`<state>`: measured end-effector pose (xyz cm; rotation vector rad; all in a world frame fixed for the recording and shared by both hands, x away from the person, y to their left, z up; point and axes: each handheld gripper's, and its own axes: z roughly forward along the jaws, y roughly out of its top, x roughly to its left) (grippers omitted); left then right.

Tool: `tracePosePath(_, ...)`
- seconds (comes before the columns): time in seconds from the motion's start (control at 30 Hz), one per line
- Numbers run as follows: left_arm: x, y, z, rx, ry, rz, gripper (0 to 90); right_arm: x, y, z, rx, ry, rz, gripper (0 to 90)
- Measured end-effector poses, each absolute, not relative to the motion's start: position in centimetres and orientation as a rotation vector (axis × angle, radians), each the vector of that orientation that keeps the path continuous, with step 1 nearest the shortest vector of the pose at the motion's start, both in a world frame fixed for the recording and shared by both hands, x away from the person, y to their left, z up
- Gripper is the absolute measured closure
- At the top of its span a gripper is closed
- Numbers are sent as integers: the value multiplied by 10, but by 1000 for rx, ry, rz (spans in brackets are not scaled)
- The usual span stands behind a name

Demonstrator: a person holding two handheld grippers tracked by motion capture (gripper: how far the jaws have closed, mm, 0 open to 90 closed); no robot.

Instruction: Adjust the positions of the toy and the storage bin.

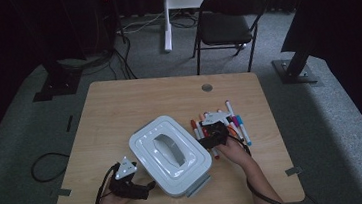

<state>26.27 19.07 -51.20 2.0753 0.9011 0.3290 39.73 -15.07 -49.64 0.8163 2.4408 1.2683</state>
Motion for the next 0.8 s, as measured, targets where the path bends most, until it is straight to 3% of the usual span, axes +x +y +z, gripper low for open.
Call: tracePosePath(0.8, 252, 215, -489, 2048, 891, 271, 5, 328, -232, -516, 965, 2383, 1195, 147)
